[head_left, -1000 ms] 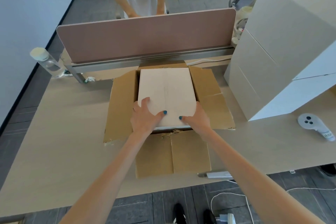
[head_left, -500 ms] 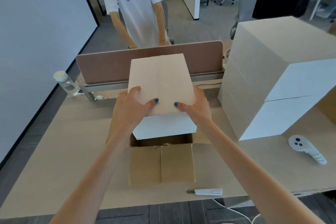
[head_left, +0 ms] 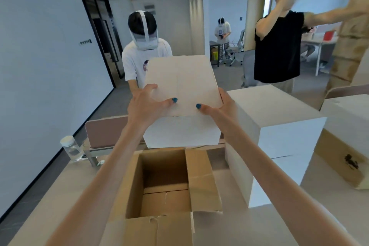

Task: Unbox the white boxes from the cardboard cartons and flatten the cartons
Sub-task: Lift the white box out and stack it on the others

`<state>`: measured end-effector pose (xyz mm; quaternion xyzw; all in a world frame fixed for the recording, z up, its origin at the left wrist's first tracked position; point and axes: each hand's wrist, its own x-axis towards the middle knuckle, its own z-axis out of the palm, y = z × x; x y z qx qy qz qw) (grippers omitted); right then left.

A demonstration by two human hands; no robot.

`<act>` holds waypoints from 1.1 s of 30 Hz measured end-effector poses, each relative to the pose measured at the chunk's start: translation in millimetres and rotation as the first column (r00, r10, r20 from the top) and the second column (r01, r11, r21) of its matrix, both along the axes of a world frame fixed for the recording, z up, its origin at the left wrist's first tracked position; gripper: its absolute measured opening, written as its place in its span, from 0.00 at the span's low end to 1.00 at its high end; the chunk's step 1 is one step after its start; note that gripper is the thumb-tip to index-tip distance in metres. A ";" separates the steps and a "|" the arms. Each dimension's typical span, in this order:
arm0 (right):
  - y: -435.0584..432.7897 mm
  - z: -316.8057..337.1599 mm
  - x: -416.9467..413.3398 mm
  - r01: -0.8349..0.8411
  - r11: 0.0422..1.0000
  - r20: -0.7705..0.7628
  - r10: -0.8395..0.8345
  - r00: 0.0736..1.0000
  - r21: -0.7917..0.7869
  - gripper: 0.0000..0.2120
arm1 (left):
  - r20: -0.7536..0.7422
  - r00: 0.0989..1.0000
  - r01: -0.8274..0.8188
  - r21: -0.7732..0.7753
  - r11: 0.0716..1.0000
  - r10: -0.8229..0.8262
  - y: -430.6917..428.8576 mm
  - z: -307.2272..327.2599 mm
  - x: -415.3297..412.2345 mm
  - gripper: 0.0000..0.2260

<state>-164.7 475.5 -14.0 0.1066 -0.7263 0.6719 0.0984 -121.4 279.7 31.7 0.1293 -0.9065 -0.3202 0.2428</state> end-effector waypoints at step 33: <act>195.6 18.8 -51.5 0.273 0.947 0.007 -0.276 0.961 -0.167 0.23 | -0.018 0.808 0.544 0.408 0.733 -0.589 162.1 18.5 -128.5 0.38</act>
